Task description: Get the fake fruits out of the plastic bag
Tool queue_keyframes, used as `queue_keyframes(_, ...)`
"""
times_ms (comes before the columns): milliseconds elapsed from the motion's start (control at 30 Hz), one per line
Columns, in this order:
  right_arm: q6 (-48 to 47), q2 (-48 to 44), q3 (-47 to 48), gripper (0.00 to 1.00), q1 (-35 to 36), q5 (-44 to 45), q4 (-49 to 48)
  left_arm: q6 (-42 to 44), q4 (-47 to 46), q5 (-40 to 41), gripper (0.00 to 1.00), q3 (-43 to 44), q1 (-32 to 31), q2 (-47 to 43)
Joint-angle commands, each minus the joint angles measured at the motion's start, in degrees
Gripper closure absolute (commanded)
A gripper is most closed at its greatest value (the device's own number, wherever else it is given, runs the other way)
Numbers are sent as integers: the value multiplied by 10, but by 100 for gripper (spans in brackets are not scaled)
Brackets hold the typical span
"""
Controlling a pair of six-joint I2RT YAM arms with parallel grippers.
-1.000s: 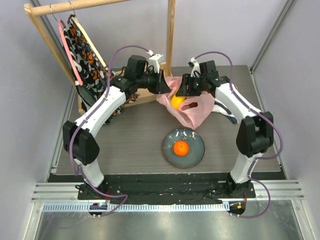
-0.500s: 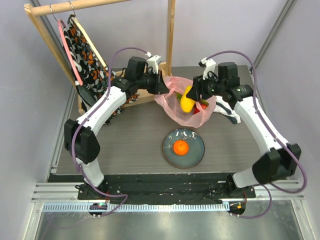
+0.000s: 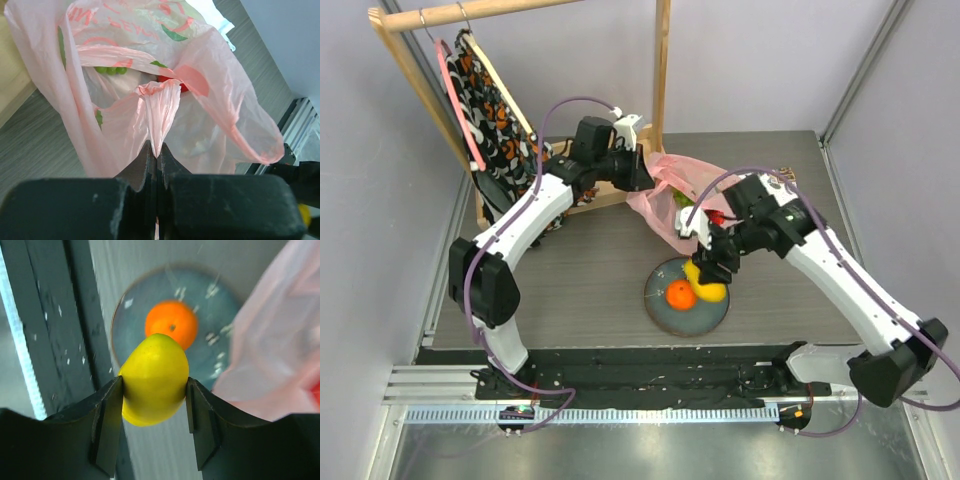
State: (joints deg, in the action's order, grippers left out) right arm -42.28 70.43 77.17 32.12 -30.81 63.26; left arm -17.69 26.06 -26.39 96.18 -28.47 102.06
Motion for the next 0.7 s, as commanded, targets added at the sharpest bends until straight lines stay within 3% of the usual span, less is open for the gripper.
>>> queue_keyframes(0, -46, 15, -59, 72, -1, 46, 30, 27, -2, 17, 100, 9, 3, -34)
queue_keyframes(233, -29, 71, -120, 75, -2, 177, -64, 31, -3, 11, 100, -15, 2, -52)
queue_keyframes(667, -3, 222, -55, 70, 17, 178, -189, 32, -4, -2, 100, -25, 2, -52)
